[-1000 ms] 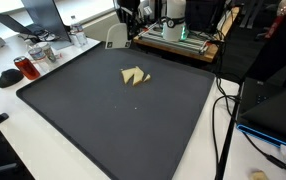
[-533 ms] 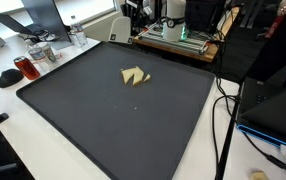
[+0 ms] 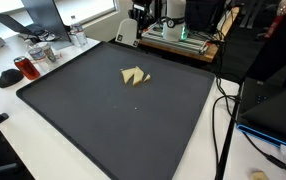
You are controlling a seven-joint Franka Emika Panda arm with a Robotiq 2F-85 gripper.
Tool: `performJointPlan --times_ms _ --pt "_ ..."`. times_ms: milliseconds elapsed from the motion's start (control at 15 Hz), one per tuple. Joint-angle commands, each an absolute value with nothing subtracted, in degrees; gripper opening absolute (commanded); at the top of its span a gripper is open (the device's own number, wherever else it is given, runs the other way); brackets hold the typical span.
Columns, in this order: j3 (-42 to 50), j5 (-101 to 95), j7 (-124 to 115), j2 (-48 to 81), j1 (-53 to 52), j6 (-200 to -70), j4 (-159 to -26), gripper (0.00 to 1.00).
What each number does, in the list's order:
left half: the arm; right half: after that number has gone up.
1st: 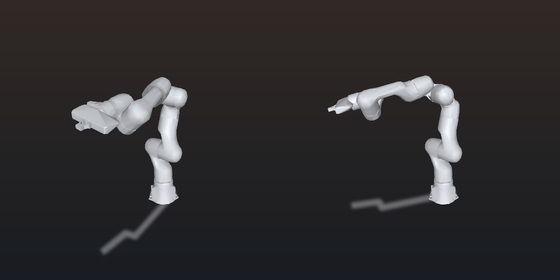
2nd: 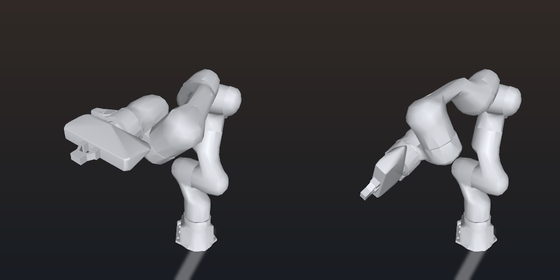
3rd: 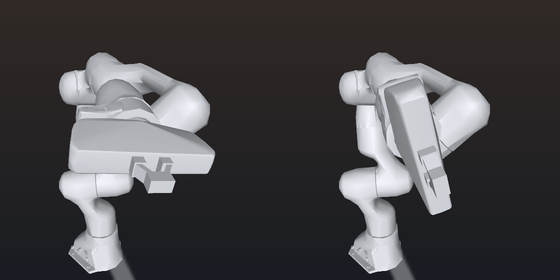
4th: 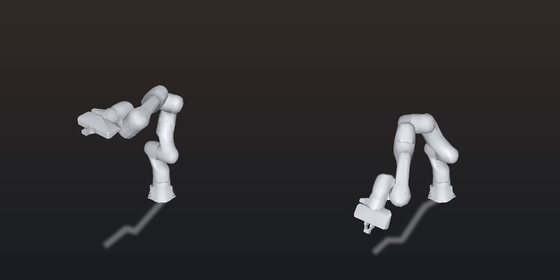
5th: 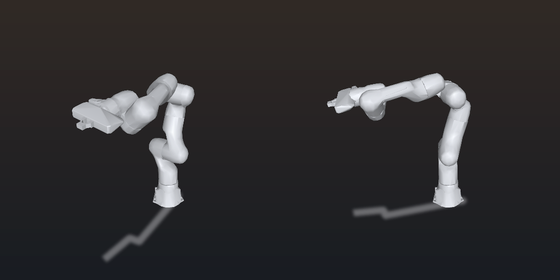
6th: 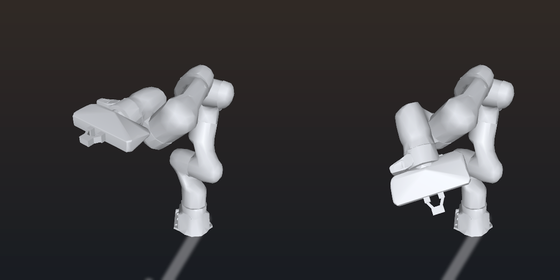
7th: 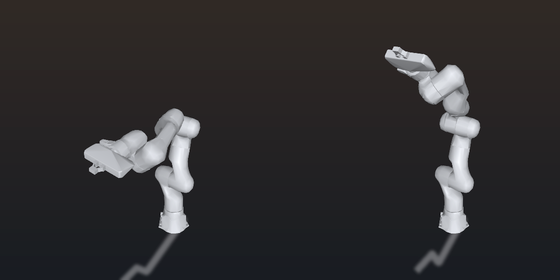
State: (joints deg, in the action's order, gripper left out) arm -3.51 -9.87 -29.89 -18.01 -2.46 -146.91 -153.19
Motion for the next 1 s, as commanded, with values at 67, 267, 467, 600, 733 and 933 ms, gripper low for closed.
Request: performJointPlan --times_ms 67,267,467,600,733,933 --pt "-4.8 -5.2 -26.8 -19.8 -1.3 -153.8 -159.2 0.01" --pt "-5.0 -3.5 -25.8 -17.3 -1.1 -154.3 -157.9 0.01" --pt "-4.9 -2.1 -24.2 -16.4 -1.3 -155.8 -157.9 0.01" --pt "-4.8 -1.4 -23.5 -15.7 -1.4 -156.6 -157.9 0.01" --pt "-4.7 -1.1 -22.8 -15.3 -1.3 -156.7 -157.9 0.01" --pt "-4.3 -1.7 -20.8 -16.2 -0.9 -153.4 -157.8 0.01"
